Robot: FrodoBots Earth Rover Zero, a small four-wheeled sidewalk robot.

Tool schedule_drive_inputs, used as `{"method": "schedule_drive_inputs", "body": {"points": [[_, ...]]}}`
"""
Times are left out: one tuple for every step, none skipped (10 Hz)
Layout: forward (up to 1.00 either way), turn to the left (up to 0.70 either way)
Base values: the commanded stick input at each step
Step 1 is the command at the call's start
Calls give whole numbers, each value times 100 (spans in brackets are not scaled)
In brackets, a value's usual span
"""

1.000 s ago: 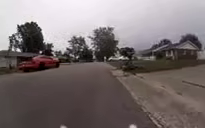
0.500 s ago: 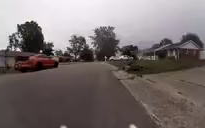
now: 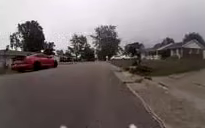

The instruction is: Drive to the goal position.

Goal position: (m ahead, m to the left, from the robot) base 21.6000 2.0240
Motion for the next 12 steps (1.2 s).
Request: {"method": "schedule_drive_inputs", "body": {"points": [[100, 0], [100, 0], [100, -37], [100, -38], [100, 0], [100, 0], [100, 0], [100, 0], [100, 0], [100, 0], [100, 0], [100, 0]]}}
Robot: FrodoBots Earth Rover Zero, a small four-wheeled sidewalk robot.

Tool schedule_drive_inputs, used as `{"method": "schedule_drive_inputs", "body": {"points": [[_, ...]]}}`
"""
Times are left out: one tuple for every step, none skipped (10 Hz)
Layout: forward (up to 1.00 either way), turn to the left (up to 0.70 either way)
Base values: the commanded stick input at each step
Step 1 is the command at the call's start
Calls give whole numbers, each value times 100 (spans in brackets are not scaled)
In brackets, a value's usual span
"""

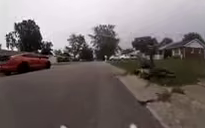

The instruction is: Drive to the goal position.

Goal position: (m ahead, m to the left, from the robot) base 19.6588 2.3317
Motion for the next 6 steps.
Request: {"method": "schedule_drive_inputs", "body": {"points": [[100, 0], [100, 0], [100, 0], [100, 0], [100, 0], [100, -29]]}}
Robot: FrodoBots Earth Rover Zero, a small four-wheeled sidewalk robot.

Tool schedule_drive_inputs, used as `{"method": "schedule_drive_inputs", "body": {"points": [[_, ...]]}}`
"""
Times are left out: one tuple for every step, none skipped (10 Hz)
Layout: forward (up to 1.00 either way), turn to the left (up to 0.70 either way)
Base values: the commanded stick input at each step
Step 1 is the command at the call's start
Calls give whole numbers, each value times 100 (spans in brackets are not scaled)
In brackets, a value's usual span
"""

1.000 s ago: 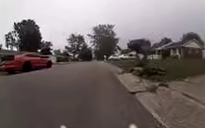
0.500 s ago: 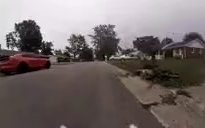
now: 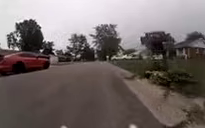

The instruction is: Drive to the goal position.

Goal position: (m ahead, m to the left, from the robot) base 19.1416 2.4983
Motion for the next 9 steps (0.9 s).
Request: {"method": "schedule_drive_inputs", "body": {"points": [[100, -40], [100, -40], [100, -27], [100, -13], [100, 0], [100, 0], [100, 0], [100, 0], [100, 0]]}}
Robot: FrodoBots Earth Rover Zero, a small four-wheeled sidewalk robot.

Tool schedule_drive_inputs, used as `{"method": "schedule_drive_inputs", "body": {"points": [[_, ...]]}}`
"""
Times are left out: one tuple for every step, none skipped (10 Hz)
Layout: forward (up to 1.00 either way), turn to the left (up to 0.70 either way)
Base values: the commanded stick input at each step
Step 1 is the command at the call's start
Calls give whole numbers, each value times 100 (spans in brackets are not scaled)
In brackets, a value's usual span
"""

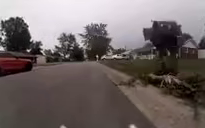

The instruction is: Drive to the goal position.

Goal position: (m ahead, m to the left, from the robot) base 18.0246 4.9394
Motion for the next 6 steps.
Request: {"method": "schedule_drive_inputs", "body": {"points": [[100, 0], [100, 0], [100, 0], [100, 0], [100, 0], [100, 0]]}}
